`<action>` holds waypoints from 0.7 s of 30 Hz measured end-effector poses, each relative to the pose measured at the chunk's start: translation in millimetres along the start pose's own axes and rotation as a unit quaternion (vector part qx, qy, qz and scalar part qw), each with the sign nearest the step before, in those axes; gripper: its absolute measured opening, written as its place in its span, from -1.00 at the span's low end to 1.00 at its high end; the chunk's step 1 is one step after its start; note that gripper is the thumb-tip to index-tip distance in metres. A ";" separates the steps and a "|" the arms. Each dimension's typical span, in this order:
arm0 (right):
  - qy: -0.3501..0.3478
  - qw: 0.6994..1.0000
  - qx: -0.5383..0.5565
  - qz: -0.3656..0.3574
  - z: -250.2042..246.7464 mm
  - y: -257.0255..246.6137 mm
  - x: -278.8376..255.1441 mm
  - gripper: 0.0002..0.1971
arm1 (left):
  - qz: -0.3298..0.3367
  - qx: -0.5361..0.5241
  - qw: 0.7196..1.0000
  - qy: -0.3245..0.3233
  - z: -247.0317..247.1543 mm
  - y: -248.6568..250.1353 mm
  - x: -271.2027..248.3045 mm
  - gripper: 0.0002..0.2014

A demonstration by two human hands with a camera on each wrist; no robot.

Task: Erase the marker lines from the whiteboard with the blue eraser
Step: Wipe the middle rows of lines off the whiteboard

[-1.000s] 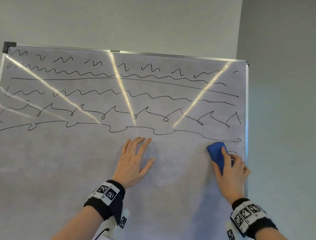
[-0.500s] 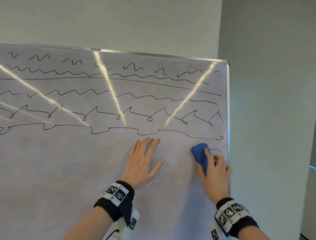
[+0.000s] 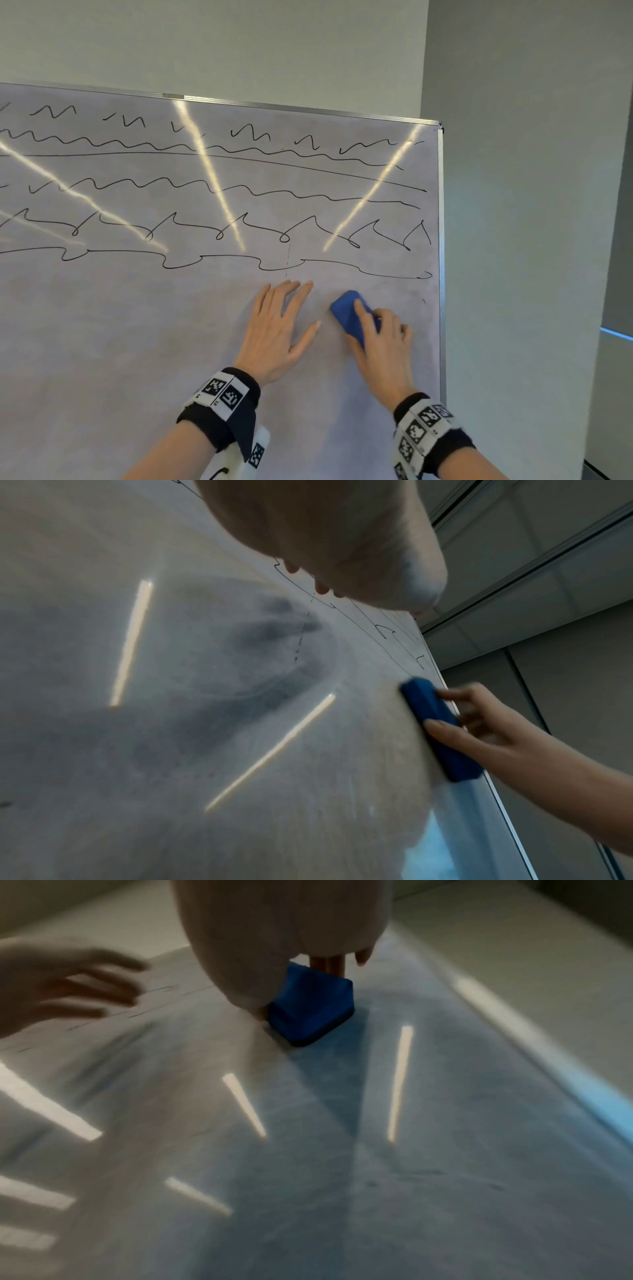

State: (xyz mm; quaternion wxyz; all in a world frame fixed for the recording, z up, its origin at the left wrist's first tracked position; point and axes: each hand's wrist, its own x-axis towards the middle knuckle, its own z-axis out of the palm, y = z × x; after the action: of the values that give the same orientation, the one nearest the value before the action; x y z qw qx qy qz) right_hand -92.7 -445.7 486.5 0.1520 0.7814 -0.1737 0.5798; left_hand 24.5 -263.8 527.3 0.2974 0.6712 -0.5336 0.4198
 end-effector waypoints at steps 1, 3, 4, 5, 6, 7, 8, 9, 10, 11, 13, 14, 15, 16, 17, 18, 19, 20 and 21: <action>0.007 0.999 -0.009 0.038 -4.0 17.8 -3.8 -0.41 | 0.000 0.000 1.000 -0.001 0.3 -1.4 -2.1 -0.41; 0.035 0.989 -0.026 0.144 -10.3 49.1 -11.6 -0.45 | -0.001 0.000 1.000 -0.002 -0.1 -5.7 -6.1 -0.41; 0.047 0.980 -0.026 0.192 -11.5 59.4 -13.8 -0.45 | -0.002 0.001 1.000 -0.002 -0.2 -7.6 -7.7 -0.41; 0.053 0.971 -0.021 0.233 -11.8 64.0 -13.4 -0.46 | -0.003 0.002 1.000 -0.003 0.3 -8.3 -8.5 -0.42; 0.053 0.964 -0.018 0.260 -11.5 62.7 -10.6 -0.45 | -0.003 0.001 1.000 -0.004 1.4 -7.8 -8.5 -0.42; 0.048 0.962 -0.017 0.268 -10.3 55.9 -5.9 -0.41 | -0.002 0.000 1.000 -0.006 3.2 -5.6 -7.2 -0.42; 0.041 0.965 -0.017 0.258 -10.8 44.0 0.3 -0.38 | -0.001 -0.003 1.000 -0.009 5.2 -2.4 -5.4 -0.42; 0.036 0.972 -0.015 0.231 -9.8 29.8 5.8 -0.37 | 0.001 -0.005 1.000 -0.011 7.4 2.2 -2.8 -0.42; 0.031 0.980 -0.006 0.195 -8.8 15.0 9.7 -0.37 | 0.005 -0.007 1.000 -0.011 10.1 7.3 0.6 -0.42; 0.024 0.988 0.005 0.156 -6.6 2.0 11.1 -0.36 | 0.008 -0.011 1.000 -0.012 12.8 12.1 3.9 -0.42; 0.009 0.997 0.012 0.074 -3.7 -10.3 7.6 -0.36 | 0.012 -0.020 1.000 -0.014 17.0 19.6 8.8 -0.41; 0.003 0.999 0.010 0.040 -4.1 -7.2 4.2 -0.36 | 0.012 -0.023 1.000 -0.015 18.1 21.9 10.4 -0.41; -0.004 1.000 0.007 0.023 -4.8 1.7 -0.4 -0.35 | 0.013 -0.023 1.000 -0.015 18.3 22.9 11.0 -0.41; -0.008 1.000 0.003 0.028 -6.5 14.0 -5.3 -0.34 | 0.015 -0.020 1.000 -0.014 18.0 22.3 11.1 -0.41; -0.007 0.998 -0.002 0.058 -9.0 28.1 -9.6 -0.33 | 0.016 -0.017 1.000 -0.014 17.1 20.2 10.4 -0.40; 0.004 0.995 -0.007 0.104 -12.5 41.8 -12.2 -0.33 | 0.015 -0.013 1.000 -0.014 15.9 17.2 8.9 -0.40; 0.018 0.989 -0.012 0.147 -14.4 54.2 -12.3 -0.33 | 0.013 -0.009 1.000 -0.015 14.5 13.6 7.3 -0.40; 0.030 0.984 -0.016 0.177 -14.9 64.0 -8.8 -0.34 | 0.011 -0.006 1.000 -0.015 13.5 10.2 5.8 -0.40; 0.037 0.980 -0.018 0.196 -15.5 70.3 -1.2 -0.36 | 0.010 -0.004 1.000 -0.015 12.6 7.5 4.5 -0.40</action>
State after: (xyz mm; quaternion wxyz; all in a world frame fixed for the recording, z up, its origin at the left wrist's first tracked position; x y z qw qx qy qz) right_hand -137.7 -501.6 492.3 0.0557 0.7073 -0.3277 0.6239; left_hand 20.7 -278.5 525.0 0.2882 0.6708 -0.5461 0.4107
